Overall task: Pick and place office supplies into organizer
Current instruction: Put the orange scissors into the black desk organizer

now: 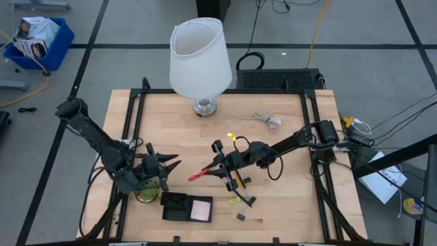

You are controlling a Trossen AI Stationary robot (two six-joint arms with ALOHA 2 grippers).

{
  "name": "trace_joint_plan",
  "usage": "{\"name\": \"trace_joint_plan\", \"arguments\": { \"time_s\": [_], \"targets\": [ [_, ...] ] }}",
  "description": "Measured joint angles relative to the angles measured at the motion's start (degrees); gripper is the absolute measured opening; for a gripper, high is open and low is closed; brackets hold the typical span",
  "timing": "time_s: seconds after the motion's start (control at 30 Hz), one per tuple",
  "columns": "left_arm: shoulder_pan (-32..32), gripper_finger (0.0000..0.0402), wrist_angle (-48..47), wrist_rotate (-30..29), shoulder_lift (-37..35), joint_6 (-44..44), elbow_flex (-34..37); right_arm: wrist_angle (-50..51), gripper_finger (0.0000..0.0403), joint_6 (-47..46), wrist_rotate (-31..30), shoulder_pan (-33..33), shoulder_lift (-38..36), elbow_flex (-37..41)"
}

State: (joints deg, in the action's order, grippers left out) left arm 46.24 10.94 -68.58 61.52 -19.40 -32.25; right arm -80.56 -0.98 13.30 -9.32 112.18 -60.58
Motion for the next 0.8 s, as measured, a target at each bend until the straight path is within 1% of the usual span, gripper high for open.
{"name": "trace_joint_plan", "arguments": {
  "time_s": [0.07, 0.17, 0.33, 0.47, 0.6, 0.7, 0.8],
  "targets": [
    [-0.29, 0.0113, 2.29, 0.80, -0.02, 0.90, 0.48, 0.17, 0.0027, -0.03, -0.42, 0.53, 0.00, 0.00],
    [-0.57, 0.0113, 2.74, 2.41, -0.02, 0.86, 0.56, 0.42, 0.0027, -0.23, -2.72, 0.84, 0.00, 0.00],
    [-2.09, 0.0113, 3.33, 3.47, -0.04, -3.32, 0.57, 1.09, 0.0027, -0.61, -5.12, 1.57, 0.00, 0.00],
    [-2.21, 0.0113, 3.99, 7.30, -0.02, -0.25, 0.56, 1.03, 0.0027, -1.91, -8.55, 2.26, -0.02, 0.83],
    [-2.23, 0.0114, 4.31, 7.04, -0.02, 1.42, 0.57, 1.04, 0.0027, -1.99, -9.29, 3.23, -0.02, 2.64],
    [-2.57, 0.0114, 4.30, 7.15, -0.02, 0.26, 0.57, 1.05, 0.0027, -3.58, -9.38, 3.85, 0.00, 3.34],
    [-3.76, 0.0114, 4.62, 7.76, 0.90, -0.22, 0.55, 1.03, 0.0027, -4.06, -11.66, 4.07, -0.02, 3.95]
  ]
}}
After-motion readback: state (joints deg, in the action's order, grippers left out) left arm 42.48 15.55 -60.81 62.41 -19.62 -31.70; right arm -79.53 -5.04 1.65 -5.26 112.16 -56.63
